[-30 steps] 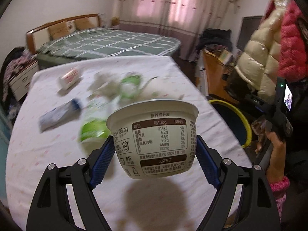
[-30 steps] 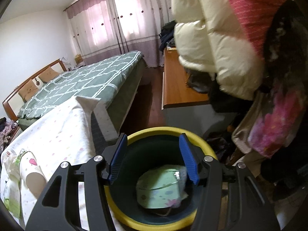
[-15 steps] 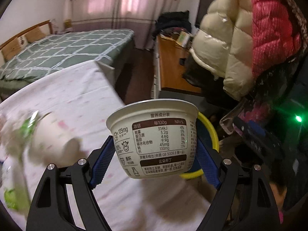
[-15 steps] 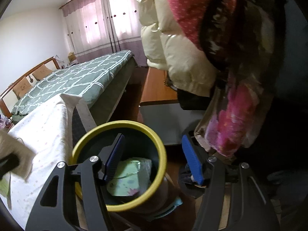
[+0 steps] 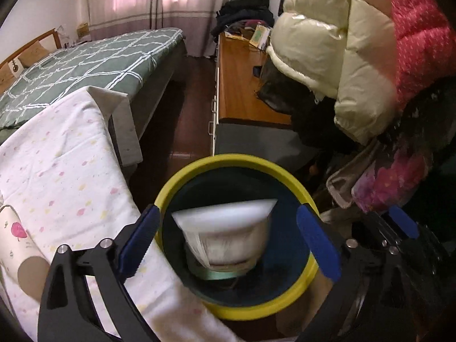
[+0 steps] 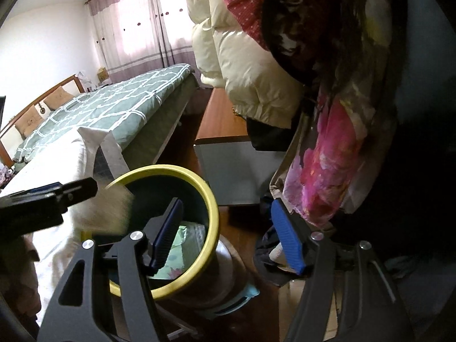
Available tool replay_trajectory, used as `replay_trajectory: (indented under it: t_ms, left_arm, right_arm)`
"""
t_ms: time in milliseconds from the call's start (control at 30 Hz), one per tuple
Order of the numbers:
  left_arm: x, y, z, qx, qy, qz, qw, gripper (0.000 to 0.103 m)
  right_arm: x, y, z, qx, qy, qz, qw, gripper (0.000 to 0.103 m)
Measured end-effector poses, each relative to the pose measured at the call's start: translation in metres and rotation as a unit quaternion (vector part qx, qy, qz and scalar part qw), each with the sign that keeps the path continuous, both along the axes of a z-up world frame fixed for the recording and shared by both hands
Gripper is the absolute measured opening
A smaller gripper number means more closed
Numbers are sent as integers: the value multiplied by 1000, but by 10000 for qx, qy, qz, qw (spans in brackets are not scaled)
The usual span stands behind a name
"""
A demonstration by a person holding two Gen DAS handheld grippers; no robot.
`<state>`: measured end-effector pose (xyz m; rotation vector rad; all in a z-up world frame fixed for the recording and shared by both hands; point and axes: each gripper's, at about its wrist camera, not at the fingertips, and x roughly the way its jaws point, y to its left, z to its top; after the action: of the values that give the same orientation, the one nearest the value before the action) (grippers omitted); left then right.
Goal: Collect trash
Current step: 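Carry the yogurt cup over the bin and open the left tool, then reach the right tool to the crumpled white tissue and grasp it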
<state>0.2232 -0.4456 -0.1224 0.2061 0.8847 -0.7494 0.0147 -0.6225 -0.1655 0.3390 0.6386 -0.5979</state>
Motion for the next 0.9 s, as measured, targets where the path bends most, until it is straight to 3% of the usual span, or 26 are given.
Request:
replay_trajectory:
  t_ms: [133,267,500,667,900]
  left_arm:
    - [5,18,12,-164,-30,149,9997,95]
    - [0,61,36,-374,-324,372,9981,96]
    - [-8,186,74,-764,-811,1147,9871,98]
    - [-14,286,93,-808,-1318,1891,9697,98]
    - [-8,417,94,-731,-1784,3078,9317,98]
  right_arm:
    - [7,2,6,-33,28,69,10000,63]
    - [18,22,11,-115,28,318,9994,63]
    - [50,82,14,-84,-19,959,9954,63]
    - [74,135,20,-115,-63,1428,9897,63]
    - [108,209,30,-121,-68,2161,9763,63]
